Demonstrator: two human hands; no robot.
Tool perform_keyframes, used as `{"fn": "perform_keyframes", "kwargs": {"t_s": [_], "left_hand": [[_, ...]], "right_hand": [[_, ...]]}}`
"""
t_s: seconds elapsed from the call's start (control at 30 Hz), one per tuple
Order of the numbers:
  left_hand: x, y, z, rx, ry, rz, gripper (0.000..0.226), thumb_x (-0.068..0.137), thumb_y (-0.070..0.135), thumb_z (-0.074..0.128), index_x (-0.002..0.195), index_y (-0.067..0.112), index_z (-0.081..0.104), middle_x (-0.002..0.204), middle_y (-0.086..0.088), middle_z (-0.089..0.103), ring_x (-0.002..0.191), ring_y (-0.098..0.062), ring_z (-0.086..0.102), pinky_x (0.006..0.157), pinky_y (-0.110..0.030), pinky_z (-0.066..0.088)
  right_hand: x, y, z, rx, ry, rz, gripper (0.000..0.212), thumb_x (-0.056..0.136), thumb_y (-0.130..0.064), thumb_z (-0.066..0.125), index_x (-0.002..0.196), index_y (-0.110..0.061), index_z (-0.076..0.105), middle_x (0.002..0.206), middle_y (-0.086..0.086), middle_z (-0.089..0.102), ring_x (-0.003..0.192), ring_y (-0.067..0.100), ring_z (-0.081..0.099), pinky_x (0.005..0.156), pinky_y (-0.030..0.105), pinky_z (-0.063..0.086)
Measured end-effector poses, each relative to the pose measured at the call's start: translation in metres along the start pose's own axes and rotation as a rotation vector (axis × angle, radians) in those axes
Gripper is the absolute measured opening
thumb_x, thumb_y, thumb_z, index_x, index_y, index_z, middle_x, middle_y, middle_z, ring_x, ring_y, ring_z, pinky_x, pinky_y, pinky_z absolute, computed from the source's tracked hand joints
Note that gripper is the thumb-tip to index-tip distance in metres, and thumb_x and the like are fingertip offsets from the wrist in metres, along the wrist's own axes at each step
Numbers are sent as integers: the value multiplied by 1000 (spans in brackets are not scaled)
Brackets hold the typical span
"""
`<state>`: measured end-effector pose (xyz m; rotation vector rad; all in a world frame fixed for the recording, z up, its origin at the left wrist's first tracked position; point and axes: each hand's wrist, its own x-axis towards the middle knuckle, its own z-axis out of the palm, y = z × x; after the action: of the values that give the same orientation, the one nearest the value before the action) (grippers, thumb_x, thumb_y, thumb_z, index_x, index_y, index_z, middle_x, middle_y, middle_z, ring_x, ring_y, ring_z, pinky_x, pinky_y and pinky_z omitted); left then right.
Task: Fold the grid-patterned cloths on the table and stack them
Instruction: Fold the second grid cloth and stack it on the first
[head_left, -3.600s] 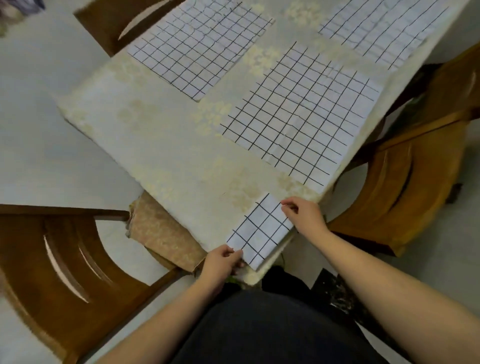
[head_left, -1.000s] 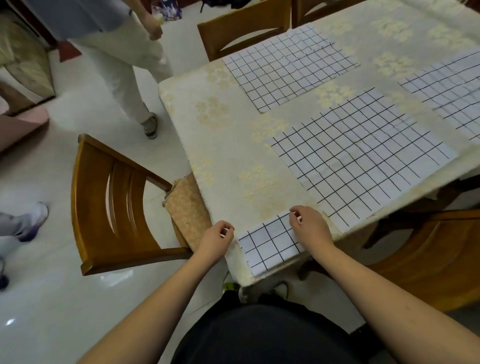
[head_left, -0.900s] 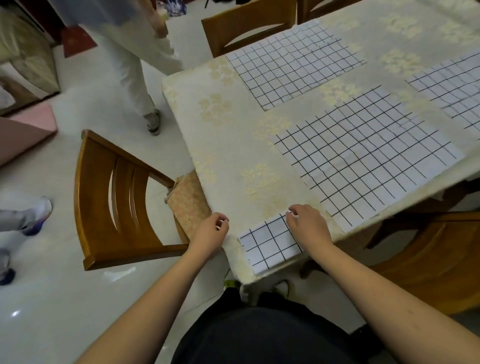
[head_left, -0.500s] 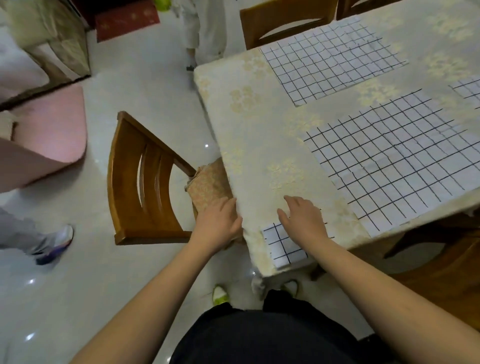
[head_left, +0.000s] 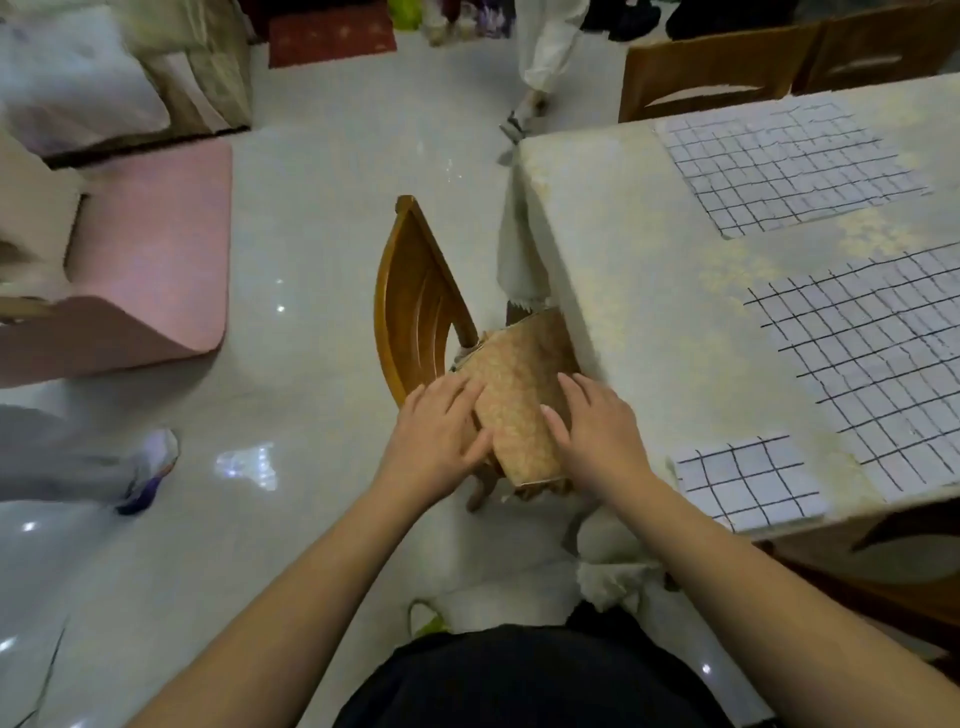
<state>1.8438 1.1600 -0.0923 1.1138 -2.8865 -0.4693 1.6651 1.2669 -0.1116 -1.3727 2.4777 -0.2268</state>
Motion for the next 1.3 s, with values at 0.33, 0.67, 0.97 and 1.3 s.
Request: {"fn": "perform_keyframes", "kwargs": {"t_s": [0.33,0.67,0.97,1.3], "left_hand": [[-49,-169,-68,70,17,-158,71,90,60,23,150,22,29,155,-1,31,143,-19,25,116,-44,21],[-12,-254,-76,91,-39,-206,80,83,66,10,152,27,20,156,0,28,143,-19,24,115,-45,23],[99,-327,-99,149,-141,-119,68,94,60,27,153,27,18,157,0,26,144,-18,23,116,-44,22],[227,-373,-131,130,-161,22,70,91,61,25,152,26,22,156,0,30,143,-18,26,115,-42,23]], "right_hand": [[35,-175,9,30,35,-160,65,96,-60,22,147,-22,34,151,2,39,140,22,33,115,45,29],[106,-243,34,-27,-18,-152,67,97,-61,23,153,-25,19,157,1,28,145,21,24,117,41,21],[222,-286,40,39,11,-95,65,98,-58,25,152,-22,23,156,3,30,144,22,26,115,39,22],[313,-301,23,33,10,22,63,98,-55,31,151,-21,27,155,4,32,142,23,28,115,38,23]]}}
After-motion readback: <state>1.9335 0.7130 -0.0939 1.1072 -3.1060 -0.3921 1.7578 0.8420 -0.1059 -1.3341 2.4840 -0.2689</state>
